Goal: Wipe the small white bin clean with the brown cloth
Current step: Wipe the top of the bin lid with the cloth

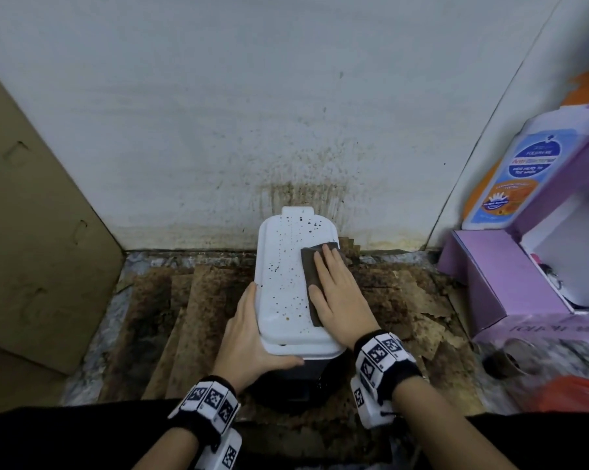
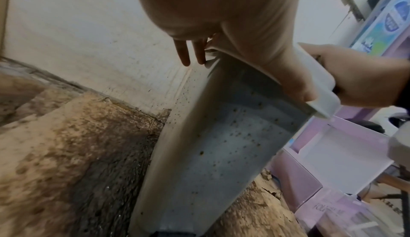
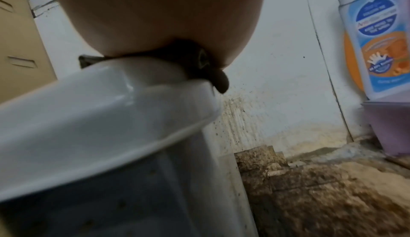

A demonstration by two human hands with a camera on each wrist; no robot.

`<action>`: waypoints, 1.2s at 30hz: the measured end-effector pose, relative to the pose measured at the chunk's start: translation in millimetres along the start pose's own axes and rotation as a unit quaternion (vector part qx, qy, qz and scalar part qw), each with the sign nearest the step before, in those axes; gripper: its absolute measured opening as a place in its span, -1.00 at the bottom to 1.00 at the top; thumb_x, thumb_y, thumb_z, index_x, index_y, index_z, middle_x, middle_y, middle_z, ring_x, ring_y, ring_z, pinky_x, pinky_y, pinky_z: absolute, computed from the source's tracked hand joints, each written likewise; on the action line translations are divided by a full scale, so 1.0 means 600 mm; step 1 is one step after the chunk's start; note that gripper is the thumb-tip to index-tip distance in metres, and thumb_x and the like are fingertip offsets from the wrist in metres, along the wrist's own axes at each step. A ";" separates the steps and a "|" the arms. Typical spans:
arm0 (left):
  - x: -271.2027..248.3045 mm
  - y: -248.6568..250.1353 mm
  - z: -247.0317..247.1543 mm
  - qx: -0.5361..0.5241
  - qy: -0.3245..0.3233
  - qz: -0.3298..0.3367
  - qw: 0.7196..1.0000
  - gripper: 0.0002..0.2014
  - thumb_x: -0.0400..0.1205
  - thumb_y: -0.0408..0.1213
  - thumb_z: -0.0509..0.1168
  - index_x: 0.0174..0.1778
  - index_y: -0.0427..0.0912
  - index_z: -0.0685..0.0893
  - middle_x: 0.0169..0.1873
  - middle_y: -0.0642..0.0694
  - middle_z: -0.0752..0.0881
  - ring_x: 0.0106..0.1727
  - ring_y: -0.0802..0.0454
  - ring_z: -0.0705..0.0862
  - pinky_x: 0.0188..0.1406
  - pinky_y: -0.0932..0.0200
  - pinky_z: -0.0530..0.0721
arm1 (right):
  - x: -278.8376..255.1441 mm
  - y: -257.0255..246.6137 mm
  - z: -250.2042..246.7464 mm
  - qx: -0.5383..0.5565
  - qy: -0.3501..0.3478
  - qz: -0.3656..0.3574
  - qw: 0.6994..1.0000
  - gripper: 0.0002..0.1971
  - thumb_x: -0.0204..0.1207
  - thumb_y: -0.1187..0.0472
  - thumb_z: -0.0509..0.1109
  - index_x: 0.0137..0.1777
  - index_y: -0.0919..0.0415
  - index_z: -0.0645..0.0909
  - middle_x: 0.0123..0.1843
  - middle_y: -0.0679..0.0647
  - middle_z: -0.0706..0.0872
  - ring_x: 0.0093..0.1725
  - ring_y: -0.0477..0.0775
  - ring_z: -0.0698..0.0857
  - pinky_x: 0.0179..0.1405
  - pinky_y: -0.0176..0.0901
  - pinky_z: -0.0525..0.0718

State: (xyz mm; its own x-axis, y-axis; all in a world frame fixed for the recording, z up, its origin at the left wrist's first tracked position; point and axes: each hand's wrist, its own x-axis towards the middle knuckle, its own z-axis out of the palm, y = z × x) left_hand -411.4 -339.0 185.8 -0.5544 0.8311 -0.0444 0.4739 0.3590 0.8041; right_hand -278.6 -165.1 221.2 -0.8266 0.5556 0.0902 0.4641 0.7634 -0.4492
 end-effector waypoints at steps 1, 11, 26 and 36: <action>0.001 0.000 0.001 0.003 -0.001 0.000 1.000 0.56 -0.07 0.47 0.65 0.73 0.19 -0.18 0.73 0.17 0.08 0.70 0.04 0.23 0.55 -0.27 0.44 | -0.009 -0.004 0.003 0.007 0.010 0.004 1.000 -0.37 0.82 -0.03 0.00 0.79 0.13 -0.10 0.81 -0.02 -0.24 0.75 -0.11 -0.30 0.72 -0.19 -0.24; -0.004 0.004 0.006 -0.028 0.004 0.010 1.000 0.52 -0.02 0.42 0.66 0.72 0.25 -0.19 0.71 0.24 0.07 0.70 0.09 0.22 0.56 -0.26 0.42 | -0.098 -0.036 0.038 -0.021 0.081 0.029 0.996 -0.40 0.79 0.01 -0.08 0.78 0.17 0.01 0.82 0.07 -0.07 0.79 -0.03 -0.16 0.76 -0.11 -0.07; 0.000 -0.004 0.009 -0.076 -0.016 0.025 0.997 0.54 0.05 0.31 0.72 0.74 0.17 -0.24 0.72 0.27 -0.11 0.75 0.18 0.01 0.65 -0.19 0.35 | -0.041 -0.018 0.020 0.008 0.025 0.036 0.999 -0.39 0.82 0.01 -0.05 0.79 0.17 -0.11 0.79 0.01 -0.28 0.77 -0.02 -0.30 0.76 -0.07 -0.13; 0.001 -0.013 0.017 -0.101 -0.003 0.025 0.995 0.49 0.07 0.27 0.74 0.74 0.24 -0.17 0.73 0.18 0.01 0.75 0.11 0.13 0.60 -0.20 0.43 | -0.097 -0.036 0.026 -0.055 0.036 0.013 0.998 -0.40 0.82 0.01 -0.08 0.79 0.20 -0.06 0.82 0.12 -0.15 0.79 0.03 -0.22 0.76 -0.06 -0.08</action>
State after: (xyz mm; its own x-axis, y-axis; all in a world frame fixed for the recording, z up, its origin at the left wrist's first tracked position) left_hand -408.4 -336.6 173.4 -0.5286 0.8489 -0.0049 0.3538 0.2256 0.9077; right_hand -245.8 -219.2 211.7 -0.7903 0.5954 0.1445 0.5210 0.7772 -0.3528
